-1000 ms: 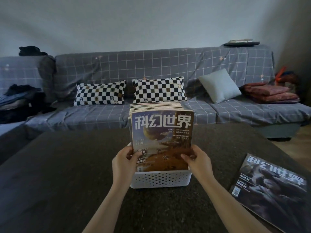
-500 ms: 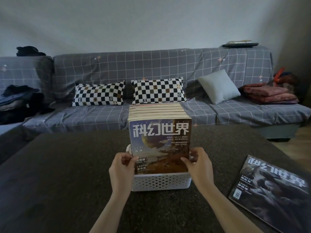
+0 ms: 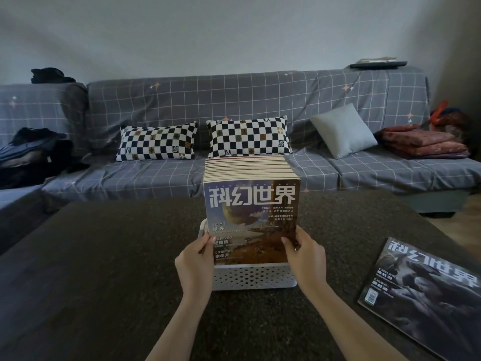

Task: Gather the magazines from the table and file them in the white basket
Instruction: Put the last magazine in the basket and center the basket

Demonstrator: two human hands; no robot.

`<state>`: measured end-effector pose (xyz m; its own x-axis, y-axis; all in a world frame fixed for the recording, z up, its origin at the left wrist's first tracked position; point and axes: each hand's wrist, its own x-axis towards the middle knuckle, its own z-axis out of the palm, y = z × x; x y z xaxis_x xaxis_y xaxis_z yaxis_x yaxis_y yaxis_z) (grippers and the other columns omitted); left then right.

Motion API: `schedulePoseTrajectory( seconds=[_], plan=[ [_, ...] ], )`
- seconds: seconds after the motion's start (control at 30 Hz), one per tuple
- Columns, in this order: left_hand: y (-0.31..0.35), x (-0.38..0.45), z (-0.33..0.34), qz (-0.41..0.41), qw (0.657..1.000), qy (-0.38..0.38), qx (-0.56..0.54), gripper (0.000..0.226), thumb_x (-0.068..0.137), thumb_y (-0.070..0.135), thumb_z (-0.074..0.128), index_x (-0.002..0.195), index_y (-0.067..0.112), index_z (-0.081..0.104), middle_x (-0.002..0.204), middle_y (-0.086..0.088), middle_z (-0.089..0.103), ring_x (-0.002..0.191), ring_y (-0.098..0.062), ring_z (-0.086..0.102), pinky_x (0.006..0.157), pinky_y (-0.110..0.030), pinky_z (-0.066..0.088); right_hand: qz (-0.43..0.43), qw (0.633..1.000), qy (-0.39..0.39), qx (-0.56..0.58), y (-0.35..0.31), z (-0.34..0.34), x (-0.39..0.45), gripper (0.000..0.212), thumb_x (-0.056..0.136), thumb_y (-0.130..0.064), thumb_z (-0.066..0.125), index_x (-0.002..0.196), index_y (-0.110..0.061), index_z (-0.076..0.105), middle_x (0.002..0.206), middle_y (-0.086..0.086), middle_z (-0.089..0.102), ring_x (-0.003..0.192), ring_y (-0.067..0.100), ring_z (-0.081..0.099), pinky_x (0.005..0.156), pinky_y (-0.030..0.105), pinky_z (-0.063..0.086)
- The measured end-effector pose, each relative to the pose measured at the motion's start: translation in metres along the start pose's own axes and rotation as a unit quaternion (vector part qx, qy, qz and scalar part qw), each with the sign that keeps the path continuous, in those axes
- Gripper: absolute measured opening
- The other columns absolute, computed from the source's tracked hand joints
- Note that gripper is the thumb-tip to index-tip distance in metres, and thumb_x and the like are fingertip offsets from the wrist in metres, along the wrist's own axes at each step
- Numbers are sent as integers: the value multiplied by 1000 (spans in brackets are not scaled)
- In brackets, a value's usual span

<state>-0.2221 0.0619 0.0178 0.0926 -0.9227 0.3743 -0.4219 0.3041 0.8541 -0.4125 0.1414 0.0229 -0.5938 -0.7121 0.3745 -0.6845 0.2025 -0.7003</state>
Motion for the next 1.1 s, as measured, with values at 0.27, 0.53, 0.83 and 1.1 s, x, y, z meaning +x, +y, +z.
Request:
schedulePoseTrajectory(
  seconds=[0.27,0.53,0.83,1.1],
  plan=[
    [7,-11,-3,-26,999,-26,-30,39,87,20,68,126,15,61,110,6,59,95,-7,59,76,-14,42,35,996,-16,86,1,-5,-5,50,89,-27,61,137,-19,46,120,-1,65,106,14,62,83,21,47],
    [32,-52,8,19,998,-49,-43,17,84,27,71,97,26,61,98,17,53,94,-3,54,70,-13,42,31,994,14,108,20,-38,-29,39,89,-25,62,127,-21,56,115,-4,66,91,3,59,69,8,41],
    [83,-107,79,63,974,-204,-74,16,85,26,70,95,31,59,98,21,51,82,1,59,65,-2,44,79,991,69,81,74,-104,-53,25,87,-22,63,112,-18,63,99,-7,68,85,-1,58,69,14,47],
    [101,-150,159,29,935,-351,-49,21,86,33,67,104,34,57,110,11,57,91,1,58,63,-6,43,182,976,121,12,145,-150,-71,23,86,-22,65,109,-18,67,97,-1,70,83,11,64,74,28,51]
  ],
)
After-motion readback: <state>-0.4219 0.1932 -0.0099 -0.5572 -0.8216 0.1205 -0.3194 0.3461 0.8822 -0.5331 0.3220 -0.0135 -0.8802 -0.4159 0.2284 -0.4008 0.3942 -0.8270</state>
